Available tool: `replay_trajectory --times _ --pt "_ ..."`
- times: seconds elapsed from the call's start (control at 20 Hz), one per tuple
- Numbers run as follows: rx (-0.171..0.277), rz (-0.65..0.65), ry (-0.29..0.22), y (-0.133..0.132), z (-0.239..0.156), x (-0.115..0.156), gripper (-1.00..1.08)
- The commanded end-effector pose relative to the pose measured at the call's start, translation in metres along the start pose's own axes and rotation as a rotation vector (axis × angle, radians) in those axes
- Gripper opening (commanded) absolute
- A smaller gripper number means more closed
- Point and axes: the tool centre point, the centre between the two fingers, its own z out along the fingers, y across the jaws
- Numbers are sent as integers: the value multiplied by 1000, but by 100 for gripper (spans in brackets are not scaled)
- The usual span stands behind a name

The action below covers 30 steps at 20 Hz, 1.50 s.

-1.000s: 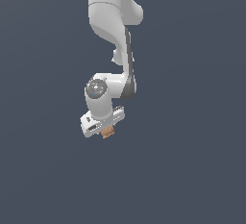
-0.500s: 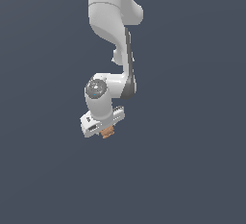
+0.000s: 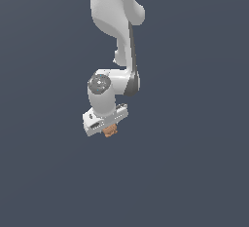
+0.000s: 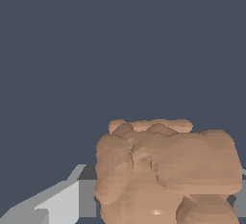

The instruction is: Pick up the object and move it to a goal position.

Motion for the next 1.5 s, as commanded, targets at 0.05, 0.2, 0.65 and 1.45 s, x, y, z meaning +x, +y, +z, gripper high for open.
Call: replay_trajectory --times 0.05,0.2,0.65,1.45 --pt "-1 -1 1 -9 -16 -2 -100" --pt "-1 -1 1 -20 -34 -4 -100" --pt "-2 -1 0 -62 -109 -14 -100" --pt "-3 -2 -1 -154 -272 -32 -100"
